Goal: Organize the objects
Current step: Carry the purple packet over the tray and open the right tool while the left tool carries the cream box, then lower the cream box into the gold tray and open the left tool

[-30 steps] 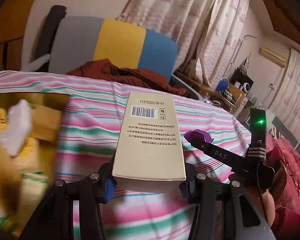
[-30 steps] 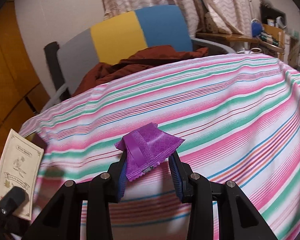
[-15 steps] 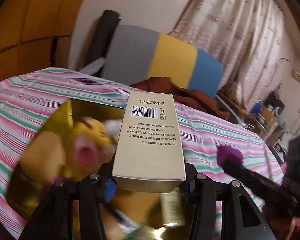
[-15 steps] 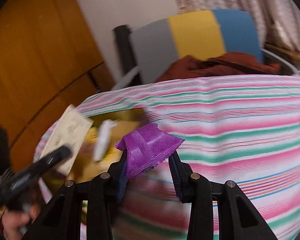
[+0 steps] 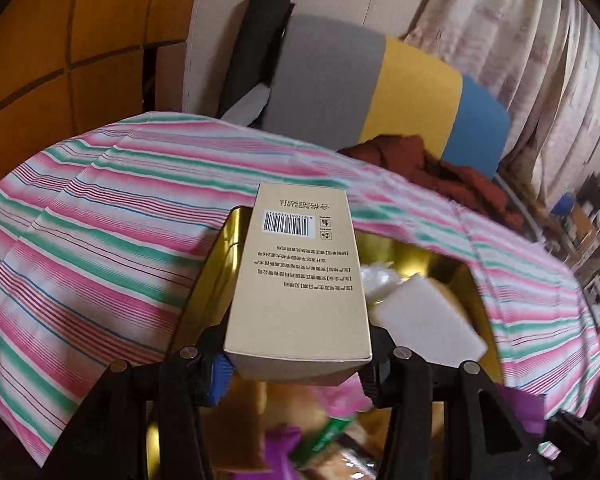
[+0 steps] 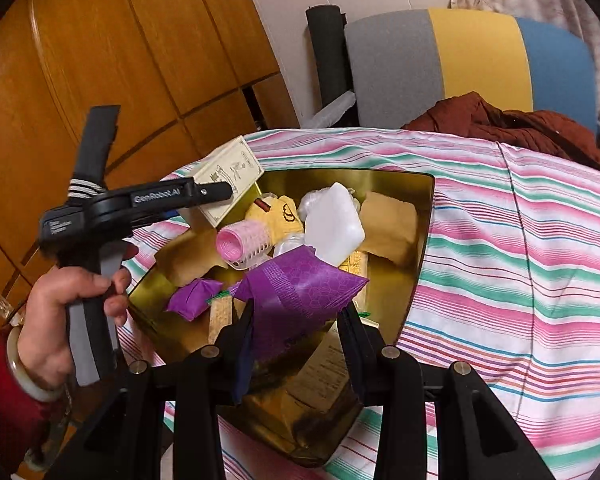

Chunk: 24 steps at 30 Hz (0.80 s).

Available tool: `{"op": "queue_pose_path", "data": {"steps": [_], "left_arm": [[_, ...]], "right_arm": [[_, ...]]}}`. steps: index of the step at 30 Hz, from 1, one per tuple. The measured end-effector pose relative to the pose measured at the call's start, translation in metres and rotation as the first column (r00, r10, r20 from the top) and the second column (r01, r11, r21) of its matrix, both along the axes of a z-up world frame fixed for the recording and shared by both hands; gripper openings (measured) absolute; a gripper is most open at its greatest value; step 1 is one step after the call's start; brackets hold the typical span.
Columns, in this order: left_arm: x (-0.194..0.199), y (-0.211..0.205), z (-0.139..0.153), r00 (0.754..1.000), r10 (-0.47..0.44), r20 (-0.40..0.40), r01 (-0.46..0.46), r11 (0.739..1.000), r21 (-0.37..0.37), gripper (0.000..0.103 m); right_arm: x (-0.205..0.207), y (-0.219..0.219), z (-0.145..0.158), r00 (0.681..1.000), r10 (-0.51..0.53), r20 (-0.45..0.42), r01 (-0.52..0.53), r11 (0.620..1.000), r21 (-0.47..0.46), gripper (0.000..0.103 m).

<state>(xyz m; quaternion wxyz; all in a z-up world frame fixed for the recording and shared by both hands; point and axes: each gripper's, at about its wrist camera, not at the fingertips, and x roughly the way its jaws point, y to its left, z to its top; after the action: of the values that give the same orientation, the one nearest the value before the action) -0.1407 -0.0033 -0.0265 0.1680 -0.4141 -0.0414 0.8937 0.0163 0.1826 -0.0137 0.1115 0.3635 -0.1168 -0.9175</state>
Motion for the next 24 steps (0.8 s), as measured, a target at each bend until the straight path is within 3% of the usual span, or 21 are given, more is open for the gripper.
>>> {"op": "queue_pose_path", "data": {"steps": [6, 8, 9, 10, 16, 22, 24], "left_arm": [[-0.019, 0.002, -0.013, 0.996, -0.040, 0.084, 0.040, 0.999, 0.002, 0.051], [-0.022, 0.008, -0.015, 0.993, -0.052, 0.102, 0.055, 0.998, -0.028, 0.051], [-0.022, 0.011, -0.018, 0.992, -0.064, 0.110, 0.069, 0.997, -0.037, 0.051], [-0.022, 0.014, -0.019, 0.991, -0.079, 0.110, 0.083, 0.996, -0.037, 0.051], [-0.018, 0.000, -0.002, 0.998, -0.040, 0.043, 0.038, 0.998, 0.054, 0.051], [-0.027, -0.007, 0.005, 0.999, 0.029, 0.017, -0.027, 0.994, -0.104, 0.051], [-0.031, -0.002, -0.001, 0.999, 0.039, 0.027, -0.033, 0.978, -0.206, 0.051]], "right_arm": [[-0.013, 0.008, -0.001, 0.998, -0.058, 0.032, 0.059, 0.998, -0.033, 0.043], [-0.015, 0.012, 0.000, 0.997, -0.069, 0.039, 0.071, 0.996, -0.054, 0.060], [-0.014, 0.013, 0.001, 0.996, -0.087, 0.034, 0.089, 0.994, -0.057, 0.078], [-0.011, 0.016, 0.002, 0.994, -0.109, 0.018, 0.110, 0.992, -0.064, 0.085], [-0.001, 0.025, 0.008, 0.991, -0.130, -0.020, 0.127, 0.987, -0.101, 0.086], [0.004, 0.034, 0.002, 0.988, -0.155, 0.001, 0.153, 0.979, -0.134, 0.087], [0.006, 0.035, -0.001, 0.988, -0.153, 0.009, 0.153, 0.978, -0.141, 0.088]]}}
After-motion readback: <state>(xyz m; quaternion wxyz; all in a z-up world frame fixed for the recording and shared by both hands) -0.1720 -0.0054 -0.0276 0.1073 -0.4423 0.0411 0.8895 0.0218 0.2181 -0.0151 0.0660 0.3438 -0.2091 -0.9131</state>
